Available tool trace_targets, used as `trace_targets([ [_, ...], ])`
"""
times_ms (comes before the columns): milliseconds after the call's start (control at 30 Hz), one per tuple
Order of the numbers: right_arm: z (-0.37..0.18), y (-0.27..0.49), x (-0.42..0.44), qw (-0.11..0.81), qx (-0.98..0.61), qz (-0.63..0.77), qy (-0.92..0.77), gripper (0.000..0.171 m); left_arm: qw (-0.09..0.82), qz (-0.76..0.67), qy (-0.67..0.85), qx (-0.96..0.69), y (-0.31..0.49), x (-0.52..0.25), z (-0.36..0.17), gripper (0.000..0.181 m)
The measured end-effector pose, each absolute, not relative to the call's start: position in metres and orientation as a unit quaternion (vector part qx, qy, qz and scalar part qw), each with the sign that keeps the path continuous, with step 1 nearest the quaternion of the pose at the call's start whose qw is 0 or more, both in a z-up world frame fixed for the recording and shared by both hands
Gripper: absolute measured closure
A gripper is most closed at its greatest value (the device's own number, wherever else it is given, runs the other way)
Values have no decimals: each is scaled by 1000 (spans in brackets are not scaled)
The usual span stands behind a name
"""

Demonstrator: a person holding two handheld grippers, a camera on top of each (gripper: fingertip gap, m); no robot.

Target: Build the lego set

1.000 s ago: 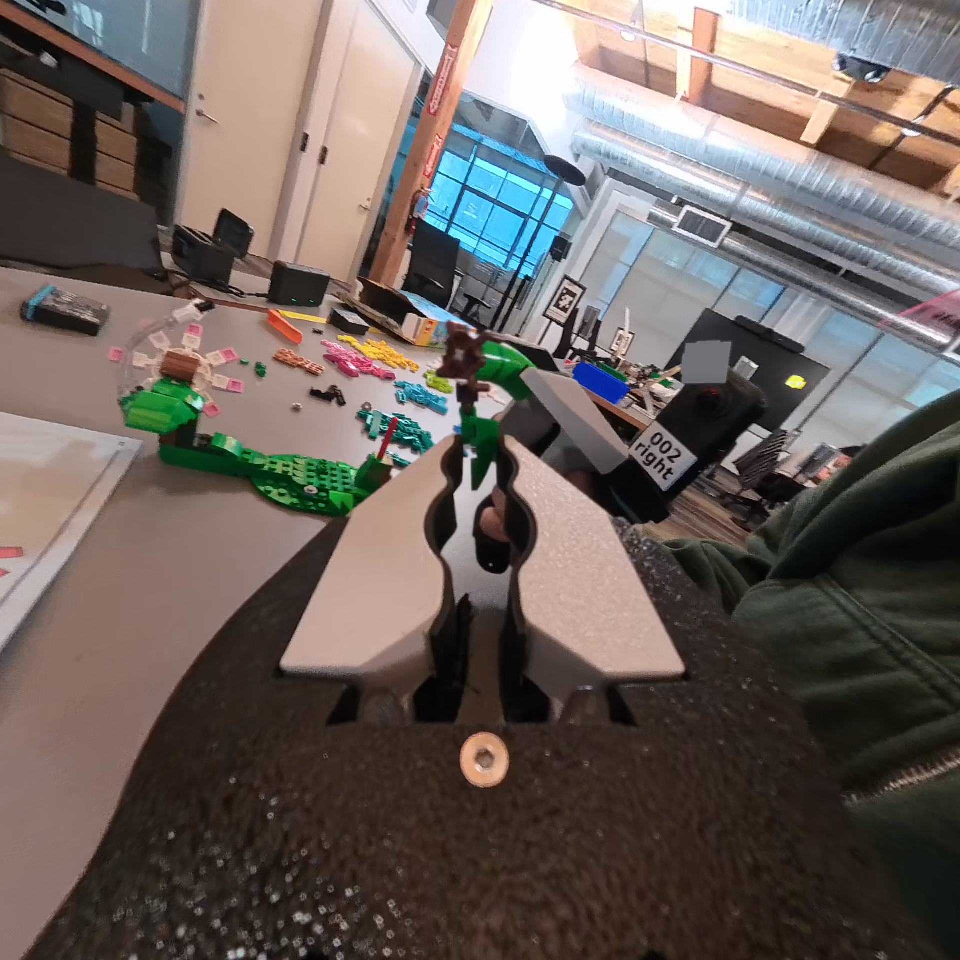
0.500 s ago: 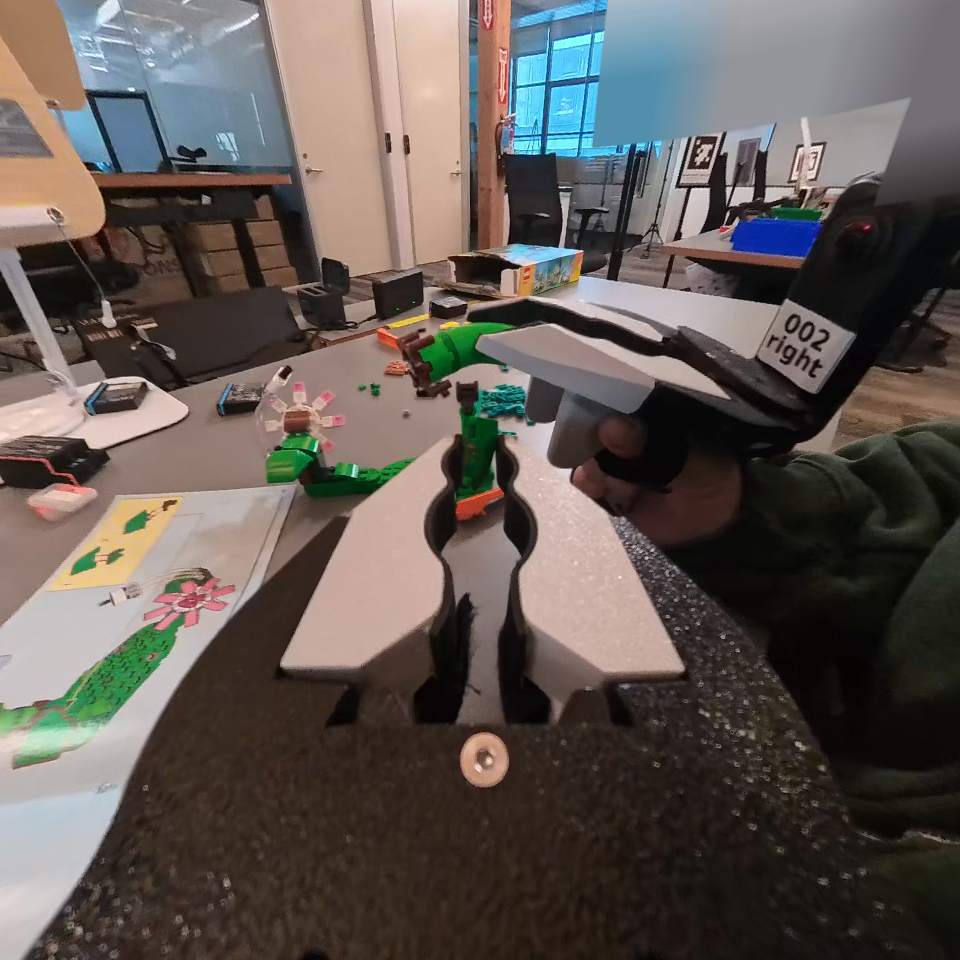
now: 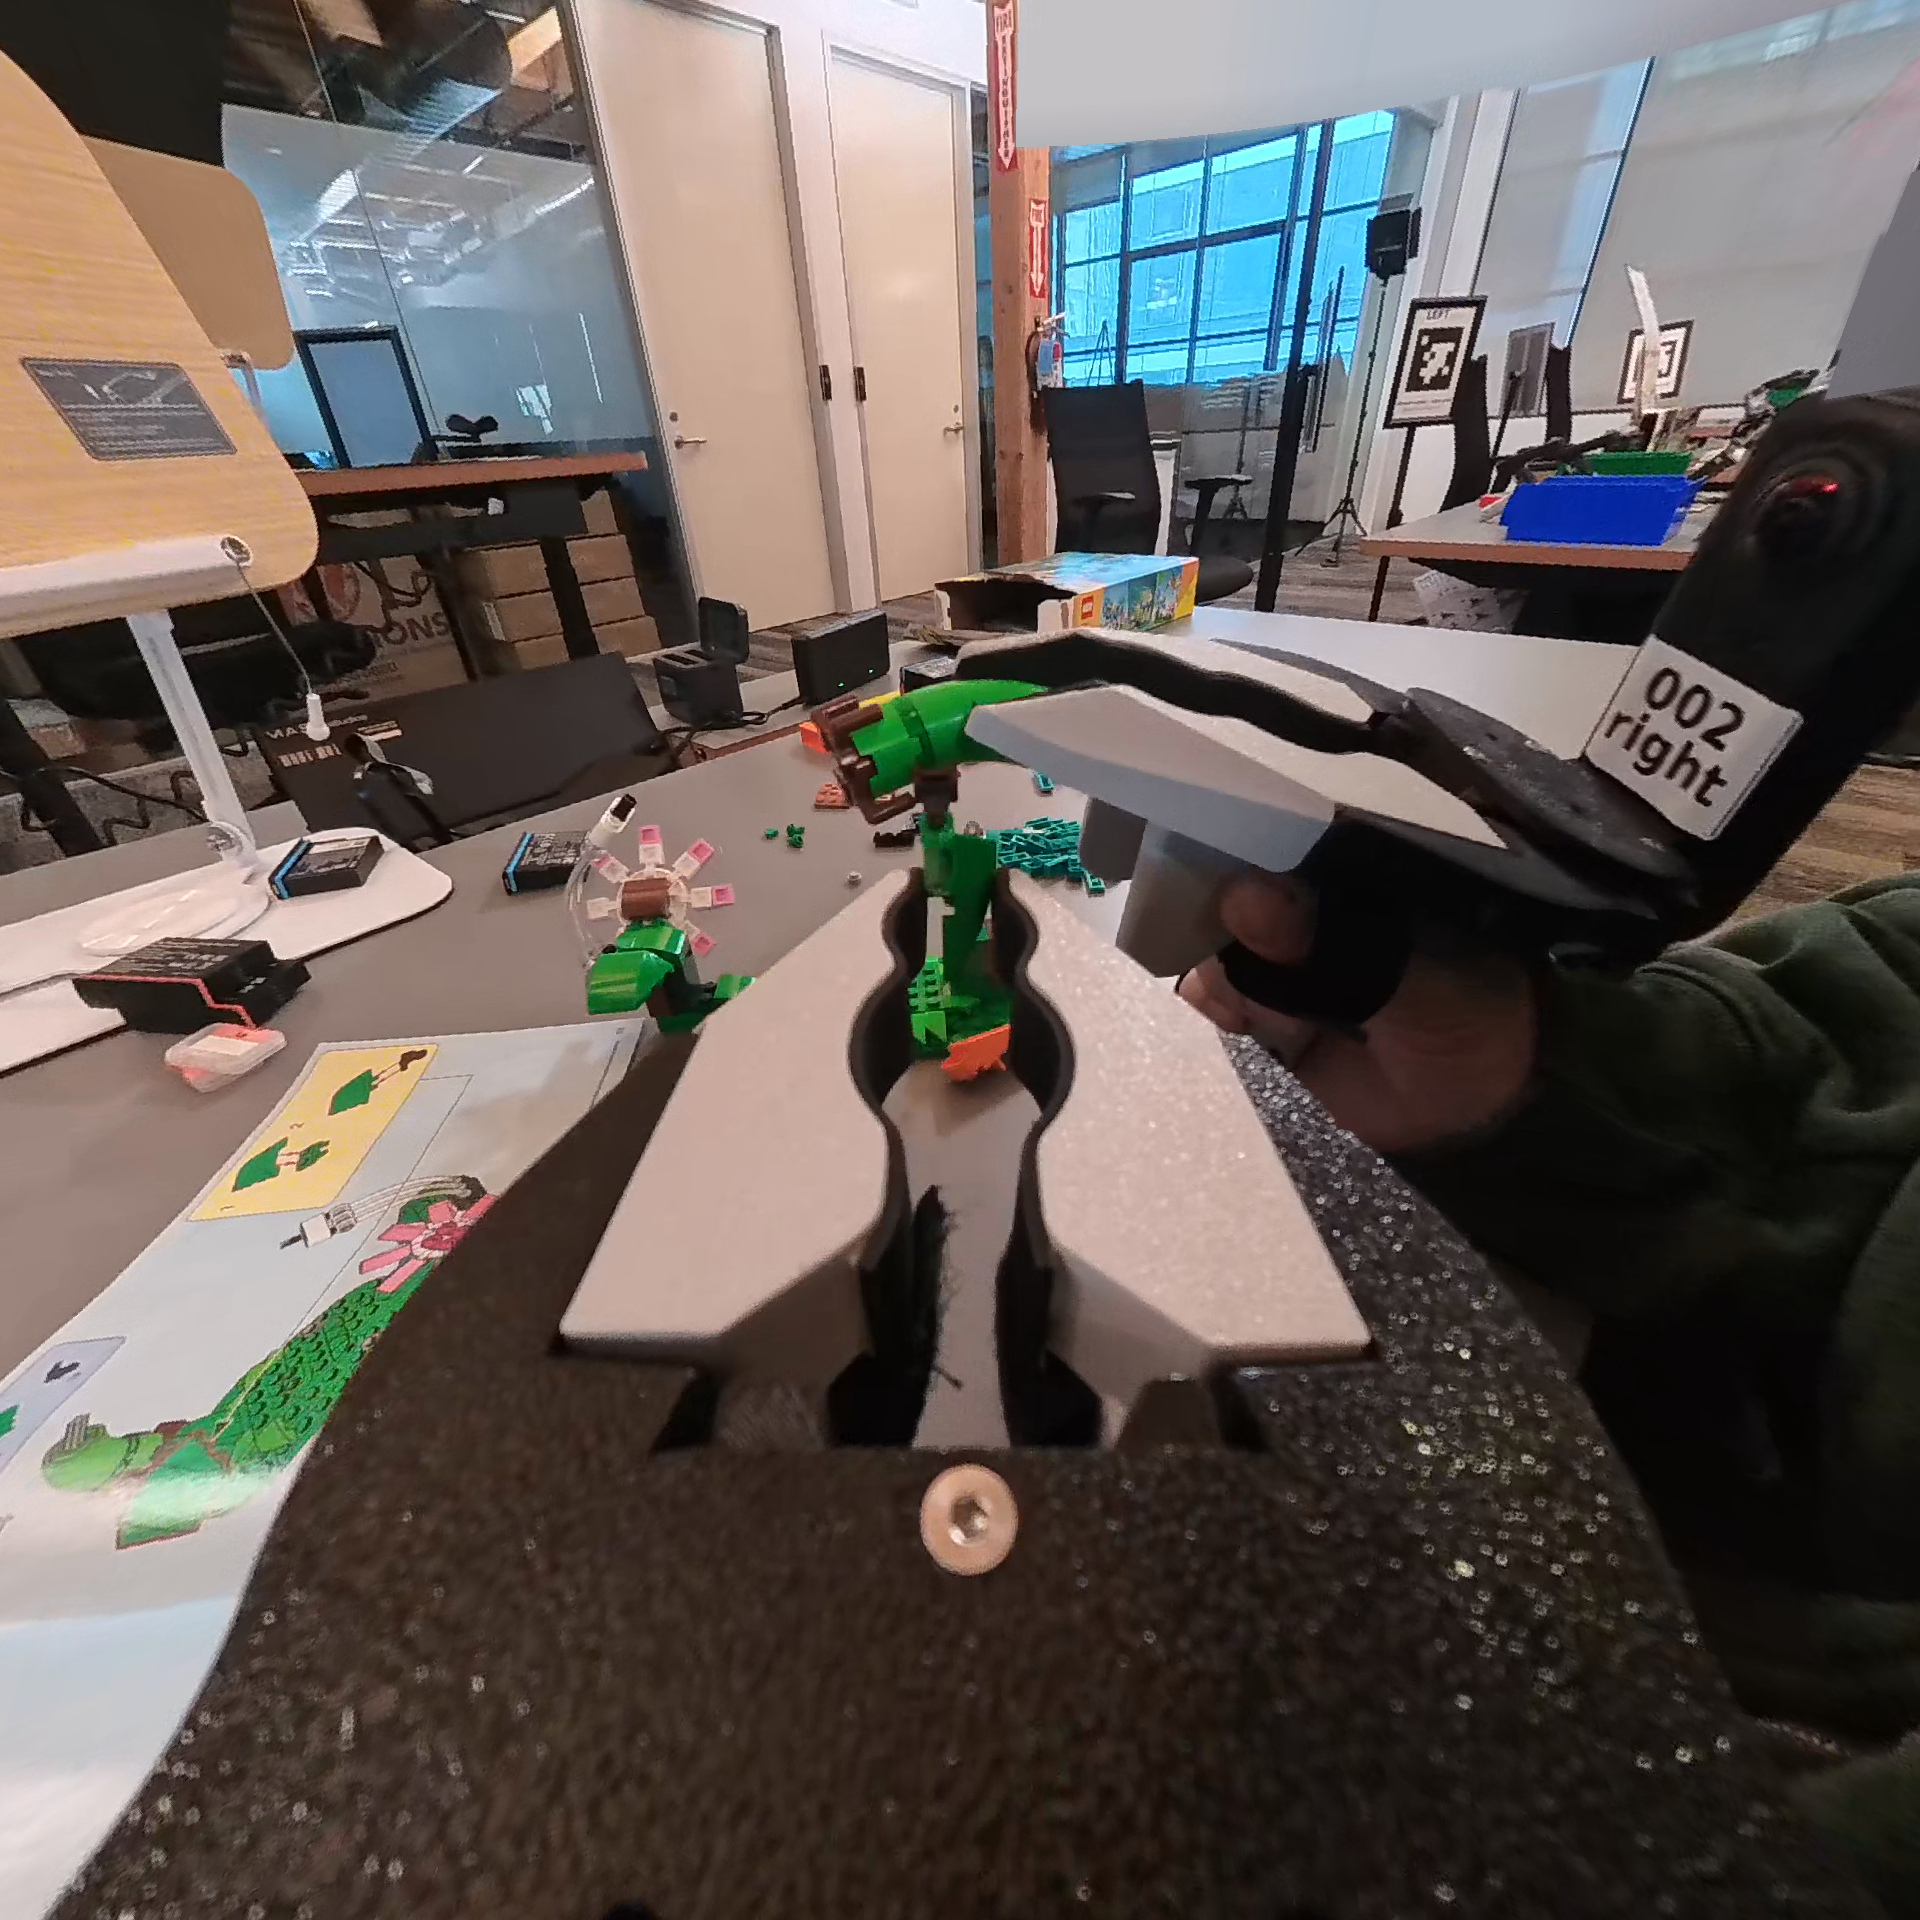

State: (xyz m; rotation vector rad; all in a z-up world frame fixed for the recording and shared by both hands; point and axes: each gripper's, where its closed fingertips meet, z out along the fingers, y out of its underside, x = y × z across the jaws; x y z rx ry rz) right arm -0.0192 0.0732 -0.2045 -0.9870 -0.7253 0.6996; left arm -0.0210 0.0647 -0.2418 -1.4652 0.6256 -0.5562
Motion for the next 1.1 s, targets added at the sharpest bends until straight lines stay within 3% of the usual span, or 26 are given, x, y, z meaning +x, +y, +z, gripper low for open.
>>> trace_targets([
  [800, -209, 84, -23, 756, -484, 305, -319, 159, 679, -225, 267, -645, 74, -26, -243, 171],
  [1100, -176, 99, -9, 788, -457, 334, -243, 159, 734, -81, 325, -591, 95, -22, -209, 171],
])
